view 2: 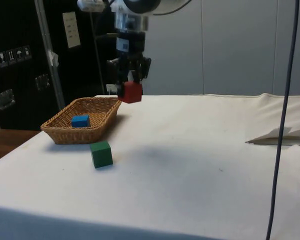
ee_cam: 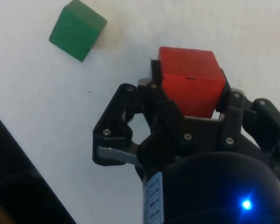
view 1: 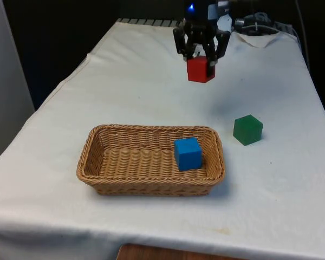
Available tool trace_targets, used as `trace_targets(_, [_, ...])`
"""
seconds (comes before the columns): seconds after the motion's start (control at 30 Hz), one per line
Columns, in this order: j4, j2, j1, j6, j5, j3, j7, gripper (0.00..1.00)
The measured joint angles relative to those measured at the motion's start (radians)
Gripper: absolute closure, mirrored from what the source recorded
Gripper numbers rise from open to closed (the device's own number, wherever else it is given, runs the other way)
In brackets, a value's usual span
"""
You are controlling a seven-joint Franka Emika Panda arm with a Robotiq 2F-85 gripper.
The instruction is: Pick up exactly two blocks and place them into the basket.
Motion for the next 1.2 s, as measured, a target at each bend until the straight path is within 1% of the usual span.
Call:
trace_targets(0.07, [0.012, 0.008, -0.001, -0.01, 0.0, -0.003, -0.002, 1.0])
trace_targets(0.17, [0.059, 0.036, -0.008, -0.044, 0.001, -0.011, -0.011, 1.0])
trace_targets(0.23, [0.083, 0.048, -0.01, -0.062, 0.001, -0.016, -0.016, 1.0])
trace_targets(0.37, [0.107, 0.06, -0.014, -0.081, 0.002, -0.02, -0.021, 1.0])
trace_targets(0.6, [0.206, 0.116, -0.028, -0.153, 0.007, -0.039, -0.042, 1.0])
trace_targets(0.63, [0.23, 0.131, -0.032, -0.171, 0.008, -0.044, -0.047, 1.0])
trace_targets(0.67, [0.23, 0.131, -0.032, -0.171, 0.008, -0.044, -0.047, 1.0])
trace_targets(0.7, [0.242, 0.139, -0.035, -0.18, 0.008, -0.046, -0.05, 1.0])
trace_targets(0.87, [0.315, 0.185, -0.047, -0.226, 0.017, -0.059, -0.067, 1.0])
trace_targets(0.93, [0.315, 0.185, -0.047, -0.226, 0.017, -0.059, -0.067, 1.0])
trace_targets(0.97, [0.339, 0.201, -0.051, -0.244, 0.023, -0.064, -0.075, 1.0])
trace_targets(1.13, [0.396, 0.24, -0.06, -0.281, 0.033, -0.073, -0.087, 1.0])
trace_targets(1.17, [0.415, 0.258, -0.064, -0.288, 0.041, -0.075, -0.093, 1.0])
trace_targets(1.2, [0.415, 0.258, -0.064, -0.288, 0.041, -0.075, -0.093, 1.0])
